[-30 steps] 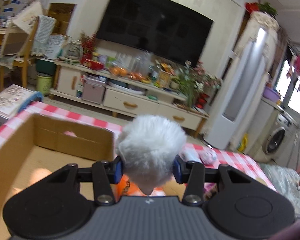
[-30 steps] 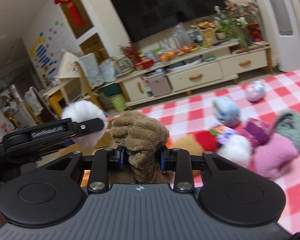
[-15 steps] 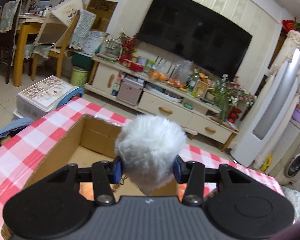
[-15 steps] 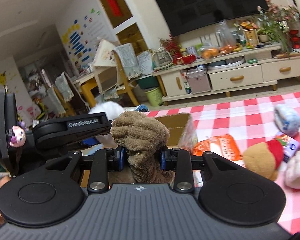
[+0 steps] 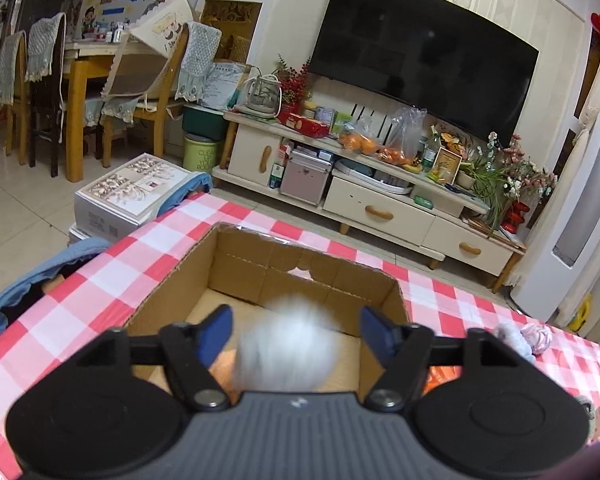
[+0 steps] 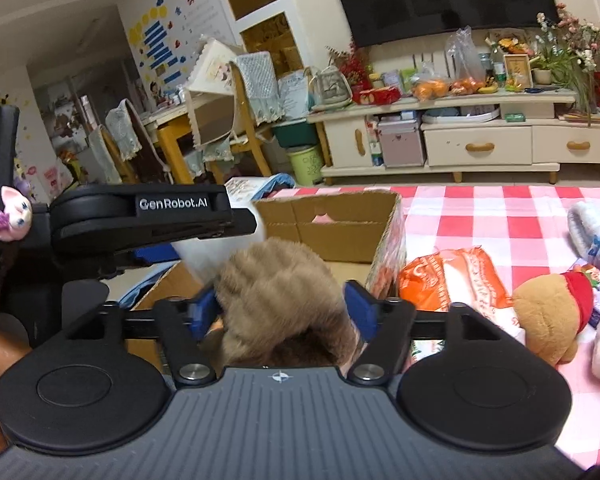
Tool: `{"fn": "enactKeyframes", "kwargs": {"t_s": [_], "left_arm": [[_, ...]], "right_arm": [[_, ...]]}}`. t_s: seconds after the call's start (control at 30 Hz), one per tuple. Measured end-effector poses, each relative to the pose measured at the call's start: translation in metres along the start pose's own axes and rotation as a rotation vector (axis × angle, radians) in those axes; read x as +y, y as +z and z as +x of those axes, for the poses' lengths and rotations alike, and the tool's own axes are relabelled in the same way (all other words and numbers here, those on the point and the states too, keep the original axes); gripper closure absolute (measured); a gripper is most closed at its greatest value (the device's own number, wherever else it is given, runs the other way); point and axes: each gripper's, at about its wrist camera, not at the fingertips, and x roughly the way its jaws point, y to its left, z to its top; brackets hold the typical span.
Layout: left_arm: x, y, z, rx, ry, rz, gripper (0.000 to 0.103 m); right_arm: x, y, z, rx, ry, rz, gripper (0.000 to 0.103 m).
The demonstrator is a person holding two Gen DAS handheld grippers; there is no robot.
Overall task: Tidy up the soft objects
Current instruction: 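Open the left tool over the box while the right tool releases the brown plush into it, then move the right tool to the teal round plush while the left tool approaches another white pompom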
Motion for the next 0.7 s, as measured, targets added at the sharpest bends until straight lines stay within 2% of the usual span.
{"fn": "enactKeyframes", "kwargs": {"t_s": [0.03, 0.27, 0.47, 0.7], "left_arm": [[-0.001, 0.0, 0.0, -0.003, 0.002, 0.004, 0.026], [-0.006, -0.002, 0.0, -0.009, 0.017, 0.011, 0.009], [-0.014, -0.003, 0.002, -0.005, 0.016, 0.025, 0.005], [-0.027, -0.008, 0.004, 0.005, 0.014, 0.053, 0.004]], "right_arm": [[0.0, 0.0, -0.003, -0.011, -0.005, 0.003, 0.002], [-0.008, -0.002, -0.016, -0.074, -0.061, -0.009, 0.001], [-0.013, -0.007, -0.024, -0.118, -0.127, -0.028, 0.0], [-0.019, -0.008, -0.024, -0.112, -0.157, 0.004, 0.0]]}}
